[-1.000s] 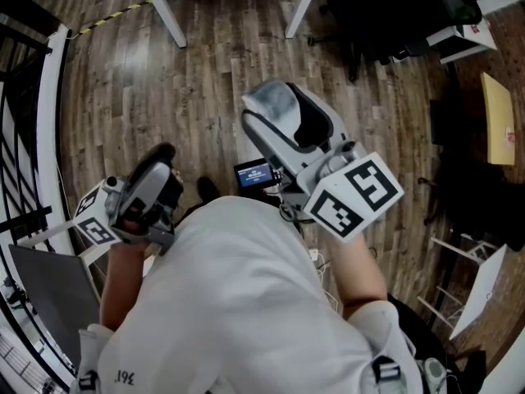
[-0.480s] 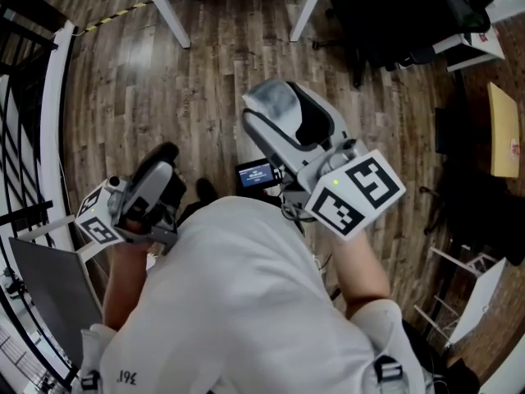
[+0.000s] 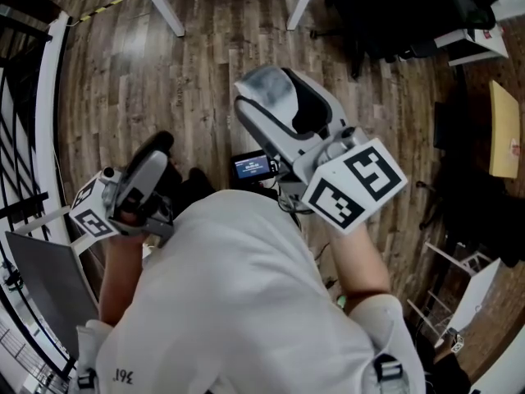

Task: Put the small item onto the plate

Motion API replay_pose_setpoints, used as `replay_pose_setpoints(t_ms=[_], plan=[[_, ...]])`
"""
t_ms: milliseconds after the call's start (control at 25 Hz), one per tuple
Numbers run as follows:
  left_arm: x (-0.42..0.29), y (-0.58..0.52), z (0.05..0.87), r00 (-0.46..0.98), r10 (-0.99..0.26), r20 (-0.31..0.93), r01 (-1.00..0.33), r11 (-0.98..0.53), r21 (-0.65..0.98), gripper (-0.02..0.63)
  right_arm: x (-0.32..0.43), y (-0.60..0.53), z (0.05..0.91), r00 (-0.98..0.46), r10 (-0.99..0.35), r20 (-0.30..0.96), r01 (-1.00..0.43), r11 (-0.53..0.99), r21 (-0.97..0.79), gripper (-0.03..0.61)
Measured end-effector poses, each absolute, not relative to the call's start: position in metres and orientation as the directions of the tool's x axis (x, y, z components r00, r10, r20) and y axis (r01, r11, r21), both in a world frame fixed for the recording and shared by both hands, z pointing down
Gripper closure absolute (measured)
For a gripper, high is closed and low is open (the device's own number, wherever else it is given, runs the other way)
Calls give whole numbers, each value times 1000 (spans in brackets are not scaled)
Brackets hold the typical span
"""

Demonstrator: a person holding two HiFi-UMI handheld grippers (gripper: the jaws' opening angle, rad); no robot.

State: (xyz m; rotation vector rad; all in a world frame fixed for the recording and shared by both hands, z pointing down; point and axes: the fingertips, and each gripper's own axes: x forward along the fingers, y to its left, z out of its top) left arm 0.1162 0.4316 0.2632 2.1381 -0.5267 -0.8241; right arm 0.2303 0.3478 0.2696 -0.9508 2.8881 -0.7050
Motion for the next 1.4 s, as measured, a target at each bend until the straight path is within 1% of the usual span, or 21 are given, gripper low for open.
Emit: replay_pose_setpoints(t_ms=[240,480,880,1240,1400], plan=[[115,413,267,708,-599,-374,-91,-603,792,500,229,330,274,-810,-569,143,-568,701,-431,265],[91,380,274,706,-598,-379,-71,-593,802,500,209,302,282,-801,-574,170,-585,688,-429,265],[17,278,269,732,-565,-380,-33,-587,809,500,143,212,284,-754,-623,209,-642,630,-436,265],[-62,221,265,767,-516,-383,0,-596,803,500,66,158,279,-711,-674,201,-681,590,-434,265],[-84,199,265,781,-495,-381,15,-595,804,500,43,138,273,-696,-692,191,-694,579,-428,265]])
